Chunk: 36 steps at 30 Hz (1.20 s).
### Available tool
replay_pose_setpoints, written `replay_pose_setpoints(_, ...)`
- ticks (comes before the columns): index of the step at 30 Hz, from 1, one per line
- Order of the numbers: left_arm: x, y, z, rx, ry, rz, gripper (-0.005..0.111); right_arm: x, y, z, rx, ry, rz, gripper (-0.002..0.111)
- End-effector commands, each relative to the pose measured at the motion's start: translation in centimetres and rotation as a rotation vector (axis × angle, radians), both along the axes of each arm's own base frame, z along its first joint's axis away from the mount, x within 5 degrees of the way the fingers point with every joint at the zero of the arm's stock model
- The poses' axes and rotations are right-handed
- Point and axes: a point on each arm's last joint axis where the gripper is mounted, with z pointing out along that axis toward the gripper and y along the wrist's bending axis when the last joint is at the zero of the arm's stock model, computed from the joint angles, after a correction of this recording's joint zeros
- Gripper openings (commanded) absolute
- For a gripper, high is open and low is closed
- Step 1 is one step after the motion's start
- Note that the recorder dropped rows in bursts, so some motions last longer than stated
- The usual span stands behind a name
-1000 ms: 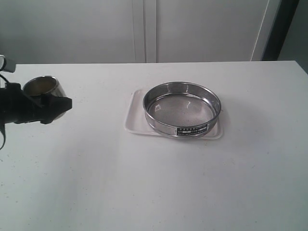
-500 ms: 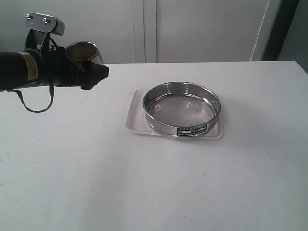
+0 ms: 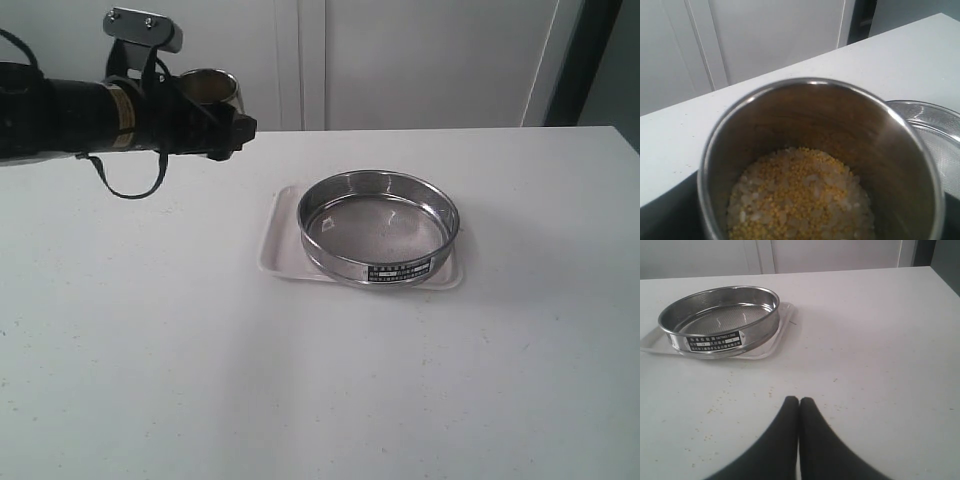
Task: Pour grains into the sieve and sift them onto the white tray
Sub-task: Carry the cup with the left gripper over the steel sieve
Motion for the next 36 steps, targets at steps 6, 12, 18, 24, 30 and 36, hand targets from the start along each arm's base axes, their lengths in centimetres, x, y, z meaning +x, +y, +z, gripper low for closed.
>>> replay_pose_setpoints(6,1.9,-3.1,-0.9,0.038,-0.002,-0.011,0.0,0.0,0.0,0.0,0.003,-0.013,0.003,0.0)
replay_pose_setpoints(12,3.4,-4.3,-1.8,0.063,-0.003,-0.009,0.0,0.0,0.0,0.0,0.003,-0.013,0.003,0.0)
replay_pose_setpoints(18,4.3,-4.5,-2.2,0.123,-0.031,-0.01,0.0,0.0,0.0,0.0,0.003,-0.013,0.003,0.0)
replay_pose_setpoints(24,4.8,-5.1,-2.9,0.218,-0.06,-0.001,0.0,0.0,0.0,0.0,0.003,-0.013,0.003,0.0)
replay_pose_setpoints(30,4.6,-6.2,-2.5,0.307,-0.117,0.005,0.0,0.0,0.0,0.0,0.003,-0.013,0.003,0.0)
replay_pose_setpoints(36,4.3,-6.7,-2.5,0.357,-0.147,-0.005,0.0,0.0,0.0,0.0,0.003,-0.013,0.003,0.0)
